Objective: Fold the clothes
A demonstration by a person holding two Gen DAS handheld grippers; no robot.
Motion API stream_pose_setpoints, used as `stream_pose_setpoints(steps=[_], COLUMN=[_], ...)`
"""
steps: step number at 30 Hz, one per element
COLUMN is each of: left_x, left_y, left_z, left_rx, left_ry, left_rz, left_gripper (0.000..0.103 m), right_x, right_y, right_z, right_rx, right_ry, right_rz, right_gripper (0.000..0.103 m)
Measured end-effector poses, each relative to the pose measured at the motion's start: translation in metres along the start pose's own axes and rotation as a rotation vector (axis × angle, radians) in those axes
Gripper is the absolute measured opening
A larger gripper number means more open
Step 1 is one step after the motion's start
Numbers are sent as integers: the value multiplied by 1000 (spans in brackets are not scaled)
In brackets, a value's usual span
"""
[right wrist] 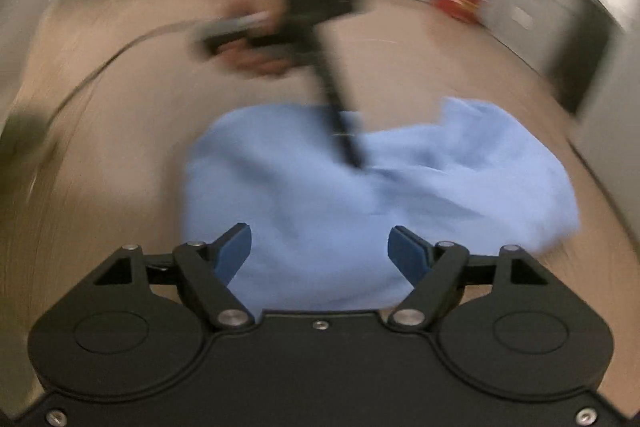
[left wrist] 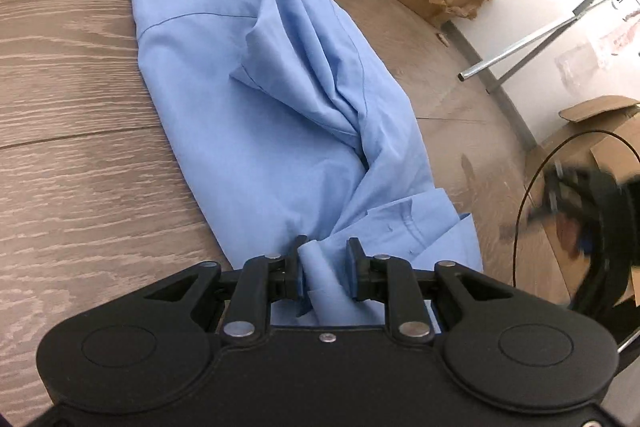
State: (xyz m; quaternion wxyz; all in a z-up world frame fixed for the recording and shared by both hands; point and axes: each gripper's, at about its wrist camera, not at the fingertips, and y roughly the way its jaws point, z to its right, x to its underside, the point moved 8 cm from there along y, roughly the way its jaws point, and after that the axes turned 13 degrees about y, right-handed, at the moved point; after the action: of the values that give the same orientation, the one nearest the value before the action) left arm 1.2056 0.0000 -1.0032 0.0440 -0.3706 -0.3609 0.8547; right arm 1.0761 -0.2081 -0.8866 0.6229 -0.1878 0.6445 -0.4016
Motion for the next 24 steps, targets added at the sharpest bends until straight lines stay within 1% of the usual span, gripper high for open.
stream_pose_setpoints(steps=[3, 5, 6, 8, 9, 10, 11, 12, 13, 14, 15, 17, 18, 19, 20, 21, 22, 23, 24], left_x=[-7, -14, -18, -24, -24, -23, -22, -22, -22, -22, -22, -16, -12, -8, -5, -1, 2, 2, 2], left_y=[0, 2, 4, 0, -1, -2, -2, -3, -9, -12, -15, -19, -20, -21, -18, -15, -11, -7, -8], left_z=[0, 2, 3, 11, 15, 19, 23, 25, 25, 25, 25, 28, 31, 35, 39, 42, 47, 52, 56], left_rx=[-2, -2, -2, 42, 65, 88, 110, 112, 95, 87, 81, 122, 127, 128, 125, 122, 138, 141, 151], left_ry=[-12, -24, -30, -27, -24, -21, -17, -15, -5, -3, -3, -17, 0, 21, 31, 39, 40, 38, 46], left_rz=[-4, -4, -3, 13, 6, -2, -11, -10, 15, 27, 37, 17, 7, -2, -17, -33, -50, -52, -44], left_gripper=[21, 21, 21, 21, 24, 37, 46, 64, 75, 77, 78, 78, 77, 75, 72, 52, 28, 22, 17], right_x=[9, 11, 9, 6, 4, 4, 4, 6, 13, 20, 27, 36, 38, 41, 44, 48, 52, 52, 51], right_y=[7, 8, 7, 3, 1, -3, -7, -10, -8, -7, -4, 0, 3, 6, 10, 12, 13, 15, 17], right_z=[-24, -29, -23, -12, -4, 15, 35, 54, 70, 85, 96, 103, 104, 104, 101, 100, 100, 98, 95], right_rx=[18, 41, 35, 24, 19, 15, 12, 6, -8, -15, -31, -103, -124, -144, -163, -171, -182, -205, -227], right_ry=[-118, -126, -68, 47, 120, 267, 414, 555, 673, 792, 879, 980, 1005, 1029, 1051, 1060, 1070, 1081, 1093], right_rz=[-17, -16, -6, 14, 26, 50, 73, 94, 103, 104, 106, 115, 121, 125, 121, 116, 112, 114, 115], right_gripper=[81, 81, 81, 81, 81, 81, 81, 81, 81, 81, 81, 79, 70, 57, 52, 50, 45, 38, 34])
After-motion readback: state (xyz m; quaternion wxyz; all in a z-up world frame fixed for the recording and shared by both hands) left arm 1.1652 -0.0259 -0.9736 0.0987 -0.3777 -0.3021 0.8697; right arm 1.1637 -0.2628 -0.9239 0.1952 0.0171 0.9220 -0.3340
